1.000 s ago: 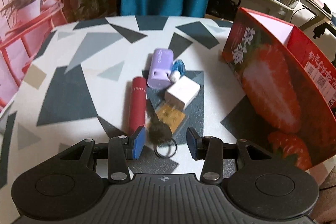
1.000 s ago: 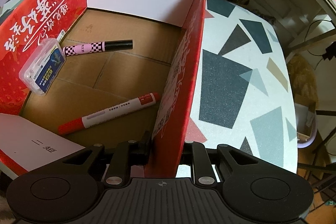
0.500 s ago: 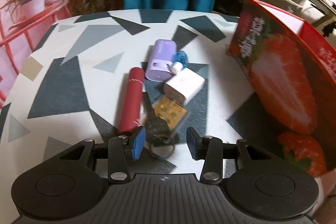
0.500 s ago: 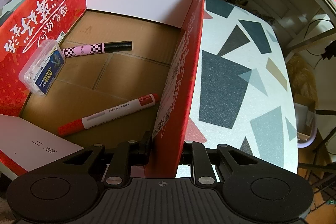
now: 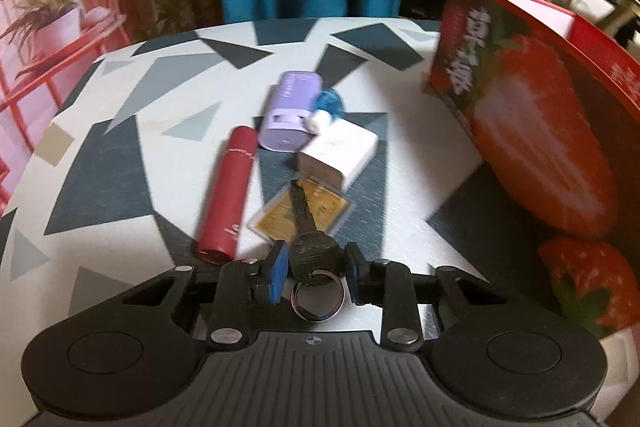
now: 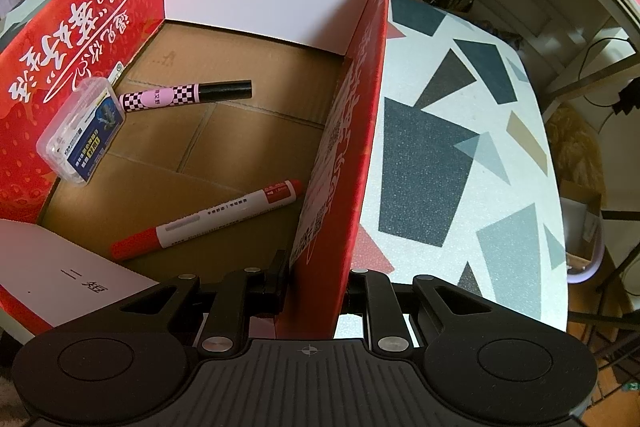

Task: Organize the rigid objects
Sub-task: 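Close the left tool on the black key's head and lift it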

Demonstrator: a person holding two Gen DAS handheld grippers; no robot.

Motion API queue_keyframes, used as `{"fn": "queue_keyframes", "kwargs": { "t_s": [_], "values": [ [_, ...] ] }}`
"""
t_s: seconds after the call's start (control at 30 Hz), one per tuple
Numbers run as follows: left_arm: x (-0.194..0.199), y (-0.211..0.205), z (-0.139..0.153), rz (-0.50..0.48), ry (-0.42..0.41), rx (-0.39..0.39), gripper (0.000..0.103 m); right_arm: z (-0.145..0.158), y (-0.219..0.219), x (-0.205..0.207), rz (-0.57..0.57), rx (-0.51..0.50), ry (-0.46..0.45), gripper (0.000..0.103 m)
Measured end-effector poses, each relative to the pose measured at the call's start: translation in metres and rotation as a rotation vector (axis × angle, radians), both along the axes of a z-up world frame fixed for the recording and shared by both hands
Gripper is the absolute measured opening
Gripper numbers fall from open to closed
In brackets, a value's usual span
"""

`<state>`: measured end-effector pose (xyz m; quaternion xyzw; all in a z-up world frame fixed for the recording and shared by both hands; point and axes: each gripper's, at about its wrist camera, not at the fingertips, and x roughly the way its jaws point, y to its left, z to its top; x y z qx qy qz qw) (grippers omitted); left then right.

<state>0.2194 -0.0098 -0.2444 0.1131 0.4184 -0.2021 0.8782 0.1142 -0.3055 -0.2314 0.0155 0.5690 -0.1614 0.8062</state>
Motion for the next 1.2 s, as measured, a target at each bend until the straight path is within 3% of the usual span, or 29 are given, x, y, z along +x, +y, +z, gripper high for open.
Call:
{"fn": "queue_keyframes", "kwargs": {
  "t_s": [0.27, 0.8, 1.2],
  "values": [
    [-0.019, -0.019, -0.003, -0.084, 0.001, -0.014, 0.032, 0.001, 0.003, -0.002, -0.015, -0.021, -0.024, 0.017],
    [-0.019, -0.020, -0.004, -0.068, 0.006, -0.027, 0.032, 0.003, 0.002, -0.008, 0.004, -0.035, -0.094, 0.017],
    [-0.018, -0.020, -0.004, -0.067, 0.009, -0.025, 0.033, 0.002, 0.003, -0.004, 0.004, -0.029, -0.067, 0.018]
  ]
}}
